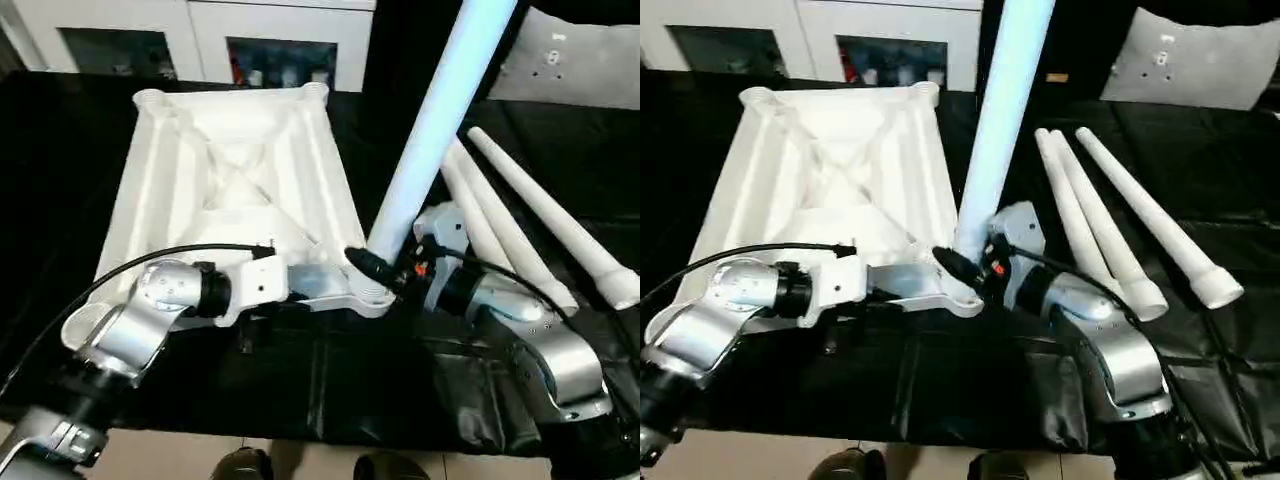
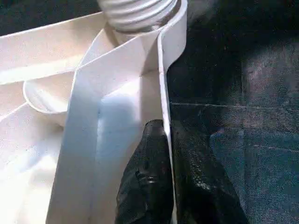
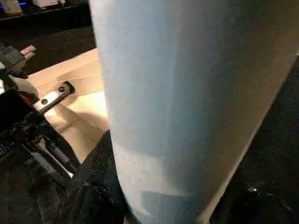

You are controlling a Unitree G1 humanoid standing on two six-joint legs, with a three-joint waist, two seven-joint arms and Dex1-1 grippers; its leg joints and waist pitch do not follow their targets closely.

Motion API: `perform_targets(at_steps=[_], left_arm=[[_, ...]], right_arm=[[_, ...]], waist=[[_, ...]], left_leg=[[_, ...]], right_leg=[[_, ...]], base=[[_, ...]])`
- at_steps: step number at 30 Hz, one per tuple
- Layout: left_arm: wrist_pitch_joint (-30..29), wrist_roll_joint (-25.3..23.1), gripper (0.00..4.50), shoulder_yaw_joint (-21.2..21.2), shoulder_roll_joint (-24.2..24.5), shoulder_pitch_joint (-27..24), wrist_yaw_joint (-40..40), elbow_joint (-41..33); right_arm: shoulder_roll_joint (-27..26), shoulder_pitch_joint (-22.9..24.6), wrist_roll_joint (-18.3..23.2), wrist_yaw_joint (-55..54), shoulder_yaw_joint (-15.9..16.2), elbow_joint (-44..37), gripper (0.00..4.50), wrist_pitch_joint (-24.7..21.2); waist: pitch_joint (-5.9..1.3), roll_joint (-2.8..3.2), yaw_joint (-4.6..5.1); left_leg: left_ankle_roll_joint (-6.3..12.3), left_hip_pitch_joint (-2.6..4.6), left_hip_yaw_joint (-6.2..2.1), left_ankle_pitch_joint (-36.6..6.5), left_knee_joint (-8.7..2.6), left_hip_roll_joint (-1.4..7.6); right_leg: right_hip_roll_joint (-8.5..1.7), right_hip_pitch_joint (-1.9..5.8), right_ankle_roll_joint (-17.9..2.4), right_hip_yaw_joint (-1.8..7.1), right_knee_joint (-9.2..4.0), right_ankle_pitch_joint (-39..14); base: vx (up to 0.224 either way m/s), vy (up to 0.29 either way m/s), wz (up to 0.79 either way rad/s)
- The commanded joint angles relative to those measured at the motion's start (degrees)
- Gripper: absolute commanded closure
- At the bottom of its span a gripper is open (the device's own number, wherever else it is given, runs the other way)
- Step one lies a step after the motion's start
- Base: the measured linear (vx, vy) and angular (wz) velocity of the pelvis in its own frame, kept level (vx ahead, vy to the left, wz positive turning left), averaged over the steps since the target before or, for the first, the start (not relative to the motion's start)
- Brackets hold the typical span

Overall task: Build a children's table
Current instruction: Insert table leg to table base

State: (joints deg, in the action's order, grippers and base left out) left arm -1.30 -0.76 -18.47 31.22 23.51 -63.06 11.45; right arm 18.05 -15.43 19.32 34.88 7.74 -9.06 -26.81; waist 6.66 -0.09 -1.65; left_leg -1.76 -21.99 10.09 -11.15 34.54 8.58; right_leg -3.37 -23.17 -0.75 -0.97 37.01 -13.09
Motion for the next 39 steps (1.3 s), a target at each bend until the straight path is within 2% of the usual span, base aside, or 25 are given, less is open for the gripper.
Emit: perform_targets(at_steps=[1, 4, 8, 12, 14, 17, 19, 22, 23, 26, 30, 33, 36, 37, 38, 39], left_arm=[[-2.1, 4.0, 4.50, 2.1, 0.0, -1.4, -0.2, -0.9], [-3.1, 3.2, 4.50, 1.5, 0.8, -1.8, -0.5, -1.3], [-9.8, 1.8, 4.50, 2.2, 0.8, -3.0, 2.5, -4.3], [-15.6, 1.9, 4.50, 3.9, 0.4, -4.4, 5.4, -7.7], [-17.1, 1.6, 4.50, 4.5, 0.4, -5.0, 6.6, -9.9], [-17.4, 0.8, 4.50, 4.5, 0.7, -5.8, 7.6, -11.8], [-12.7, 1.2, 4.50, 4.2, 0.9, -6.9, 6.8, -13.4], [-12.1, 2.1, 4.50, 3.8, 1.1, -7.6, 5.6, -14.5], [-12.0, 2.4, 4.50, 3.4, 1.3, -7.9, 5.1, -14.9], [-9.4, 2.5, 4.50, 2.0, 1.7, -7.6, 3.3, -14.5], [-6.3, 2.5, 4.50, 1.7, 1.6, -6.5, 2.4, -12.3], [-0.5, 2.9, 4.50, 1.7, 1.2, -4.9, 0.7, -8.8], [3.7, 1.7, 4.50, -0.3, 0.3, -2.5, -1.1, -4.9], [5.5, 1.0, 4.50, -1.2, -0.5, -0.3, -1.9, -2.1], [6.0, 0.9, 4.50, -1.4, -0.8, 0.3, -2.0, -1.4], [6.3, 0.8, 4.50, -1.4, -1.0, 0.8, -2.0, -0.8]], right_arm=[[-0.1, 0.1, -0.5, -0.5, -0.6, -2.0, 2.61, 0.1], [0.1, 0.0, -0.5, -0.5, -0.4, -1.9, 2.61, 0.1], [0.2, 0.1, -1.0, -0.8, -0.4, -1.1, 2.61, 0.5], [0.0, 0.3, -1.1, -1.1, -0.4, -0.7, 2.61, 0.7], [-0.2, 0.4, -1.2, -1.1, -0.2, -0.8, 2.61, 0.6], [-0.3, 0.4, -1.1, -1.1, -0.1, -0.8, 2.61, 0.5], [-0.4, 0.4, -1.1, -0.9, 0.0, -0.7, 2.61, 0.5], [-0.6, 0.2, -1.4, -0.8, 0.2, 0.3, 2.61, 1.1], [-0.7, 0.1, -1.5, -0.8, 0.3, 0.7, 2.61, 1.3], [-0.9, -0.3, -1.2, -0.7, 0.3, 0.5, 2.61, 1.1], [-0.9, -0.6, -1.0, -0.5, 0.1, 0.2, 2.61, 0.9], [-0.8, -0.5, -0.9, -0.4, -0.1, -0.1, 2.61, 1.0], [-0.9, -0.6, -0.3, -0.7, -1.0, -0.7, 2.61, 0.5], [-0.9, -0.5, -0.1, -0.8, -1.5, -1.1, 2.61, 0.3], [-0.9, -0.5, -0.1, -0.8, -1.6, -1.2, 2.61, 0.2], [-0.8, -0.5, -0.1, -0.8, -1.6, -1.3, 2.61, 0.2]], waist=[[-3.78, -0.12, -0.29], [-3.87, -0.04, -0.07], [-3.97, 0.02, 0.01], [-3.81, -0.06, 0.24], [-3.65, -0.10, 0.31], [-3.62, -0.20, 0.41], [-3.60, -0.27, 0.45], [-3.78, -0.18, 0.42], [-3.76, -0.48, 0.41], [-3.70, -0.51, 0.25], [-3.65, -0.53, -0.16], [-3.79, -0.53, -0.57], [-3.72, -0.47, -0.71], [-3.72, -0.25, -0.87], [-3.82, -0.30, -1.15], [-3.80, -0.25, -1.25]], left_leg=[[2.79, 0.59, -1.51, -5.8, -4.02, 3.95], [3.39, 0.59, -1.45, -4.8, -3.90, 3.91], [4.26, 0.67, -1.36, -3.5, -3.81, 4.00], [4.01, 0.69, -1.37, -5.1, -3.91, 4.08], [3.60, 0.67, -1.34, -6.3, -3.92, 3.97], [3.67, 0.72, -1.39, -6.0, -3.98, 4.06], [4.00, 0.56, -1.42, -5.7, -3.98, 4.00], [4.59, 0.67, -1.41, -4.3, -3.92, 4.09], [4.93, 0.62, -1.34, -3.9, -3.88, 4.01], [5.16, 0.66, -1.33, -4.0, -3.94, 4.02], [4.92, 0.92, -1.23, -4.4, -3.97, 4.08], [4.37, 1.01, -1.14, -4.7, -3.93, 4.03], [3.82, 1.03, -1.12, -5.6, -4.00, 3.97], [3.30, 1.13, -1.10, -6.5, -4.00, 3.97], [2.79, 1.36, -1.06, -6.8, -3.98, 4.10], [2.41, 1.20, -1.14, -6.5, -4.08, 4.16]], right_leg=[[-4.76, 3.00, -14.6, 2.61, -4.34, -1.9], [-4.69, 3.01, -14.9, 2.65, -4.30, -0.6], [-4.53, 3.02, -15.9, 2.56, -3.96, 2.8], [-4.63, 3.09, -16.2, 2.56, -4.23, 0.3], [-4.63, 3.02, -15.7, 2.64, -4.59, -2.7], [-4.52, 2.88, -14.9, 2.66, -4.67, -3.4], [-4.49, 2.92, -14.6, 2.65, -4.70, -3.0], [-4.46, 2.90, -14.8, 2.61, -4.32, 0.0], [-4.45, 2.92, -14.9, 2.60, -4.24, 0.8], [-4.46, 2.84, -14.9, 2.53, -4.30, 0.1], [-4.42, 2.60, -14.4, 2.57, -4.38, -0.7], [-4.45, 2.57, -14.1, 2.66, -4.37, -1.1], [-4.46, 2.45, -13.5, 2.70, -4.61, -2.6], [-4.55, 2.40, -13.3, 2.81, -4.72, -3.8], [-4.58, 2.28, -13.1, 2.84, -4.72, -4.4], [-4.57, 2.36, -13.1, 2.77, -4.63, -4.3]], base=[[0.000, 0.000, 0.00], [0.000, 0.000, 0.00], [0.000, 0.000, 0.00], [0.000, 0.000, 0.00], [0.000, 0.000, 0.00], [0.000, 0.000, 0.00], [0.000, 0.000, 0.00], [0.000, 0.000, 0.00], [0.000, 0.000, 0.00], [0.000, 0.000, 0.00], [0.000, 0.000, 0.00], [0.000, 0.000, 0.00], [0.000, 0.000, 0.00], [0.000, 0.000, 0.00], [0.000, 0.000, 0.00], [0.000, 0.000, 0.00]])
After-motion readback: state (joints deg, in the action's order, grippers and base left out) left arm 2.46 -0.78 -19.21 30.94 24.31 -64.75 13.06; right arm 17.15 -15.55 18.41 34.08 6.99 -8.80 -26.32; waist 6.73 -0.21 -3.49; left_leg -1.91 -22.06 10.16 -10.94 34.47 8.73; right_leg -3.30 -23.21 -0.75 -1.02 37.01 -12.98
